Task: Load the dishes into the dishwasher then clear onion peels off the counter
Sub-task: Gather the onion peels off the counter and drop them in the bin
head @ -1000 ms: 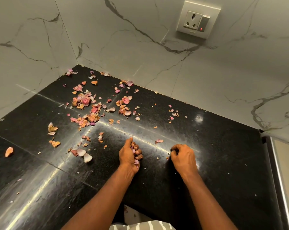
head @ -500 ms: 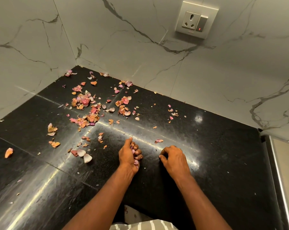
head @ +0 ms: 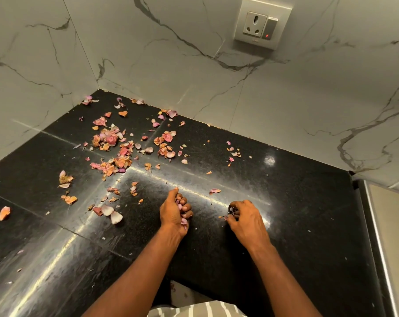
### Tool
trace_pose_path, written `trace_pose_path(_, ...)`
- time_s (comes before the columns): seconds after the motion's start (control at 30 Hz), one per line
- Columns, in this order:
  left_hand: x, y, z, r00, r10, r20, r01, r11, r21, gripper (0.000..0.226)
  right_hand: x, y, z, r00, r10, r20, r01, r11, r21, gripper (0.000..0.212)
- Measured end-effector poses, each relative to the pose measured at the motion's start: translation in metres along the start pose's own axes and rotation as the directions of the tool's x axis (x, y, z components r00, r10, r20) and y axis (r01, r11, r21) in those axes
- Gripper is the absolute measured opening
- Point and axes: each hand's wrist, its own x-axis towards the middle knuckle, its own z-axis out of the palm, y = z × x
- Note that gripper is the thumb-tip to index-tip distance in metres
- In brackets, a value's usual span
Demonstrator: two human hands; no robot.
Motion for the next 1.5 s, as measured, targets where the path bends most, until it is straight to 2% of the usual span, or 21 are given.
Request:
trace_pose_path(0.2, -0.002, -0.001, 0.0, 1.0, 0.002, 0.001, -0.002, 1.0, 0.024, 0.039, 0.003, -0.002, -0.004, 0.997, -0.074, 0.027, 0.076, 0.994, -0.074, 0.019)
trace_pose_path(0.3, -0.003, -0.001, 0.001, 1.0, 0.004, 0.001, -0.004, 1.0, 0.028, 0.04, -0.003, -0.008, 0.004, 0.99, -0.127, 0.056, 0.128, 0.991, -0.027, 0.016)
trace_pose_path(0.47, -0.003, -0.001, 0.0, 1.0, 0.009, 0.005, -0.01, 0.999, 0.034, 0.039, -0.006, -0.008, 0.009, 0.99, -0.125, 0.063, 0.123, 0.992, 0.037, 0.014)
trace_pose_path(0.57, -0.002, -0.002, -0.001, 1.0, 0.008, 0.005, -0.008, 0.999, 0.036, 0.039, -0.007, -0.01, 0.01, 0.988, -0.141, 0.064, 0.144, 0.989, -0.036, 0.009)
trace_pose_path(0.73, 0.001, -0.003, -0.001, 1.0, 0.01, 0.005, -0.01, 0.999, 0.041, 0.04, -0.009, -0.016, 0.017, 0.985, -0.164, 0.051, 0.169, 0.979, -0.117, 0.016)
trace_pose_path(1.0, 0.001, -0.004, -0.003, 1.0, 0.003, 0.004, -0.003, 0.999, 0.038, 0.04, -0.007, -0.023, 0.025, 0.98, -0.176, 0.092, 0.187, 0.973, -0.134, 0.014)
trace_pose_path(1.13, -0.002, -0.004, -0.004, 1.0, 0.0, 0.002, 0.0, 0.999, 0.038, 0.039, 0.005, -0.025, 0.024, 0.995, -0.093, 0.037, 0.096, 0.992, -0.082, 0.011)
trace_pose_path(1.23, -0.006, -0.003, -0.005, 1.0, 0.005, -0.002, -0.005, 0.999, 0.037, 0.039, 0.025, -0.026, 0.013, 0.998, 0.049, -0.039, -0.043, 0.988, 0.147, 0.01)
trace_pose_path(1.33, -0.007, -0.003, -0.006, 1.0, 0.005, 0.007, -0.006, 0.999, 0.034, 0.039, 0.051, -0.035, 0.0, 0.988, 0.117, -0.106, -0.081, 0.953, 0.293, 0.01)
trace_pose_path(1.4, -0.008, -0.003, -0.007, 1.0, 0.005, 0.01, -0.005, 0.999, 0.034, 0.039, 0.069, -0.041, 0.0, 0.988, 0.112, -0.102, -0.082, 0.962, 0.259, 0.012)
trace_pose_path(1.5, -0.009, -0.003, -0.007, 1.0, 0.004, 0.012, -0.004, 0.999, 0.043, 0.039, 0.081, -0.051, 0.01, 0.999, 0.046, -0.017, -0.045, 0.997, 0.062, 0.015)
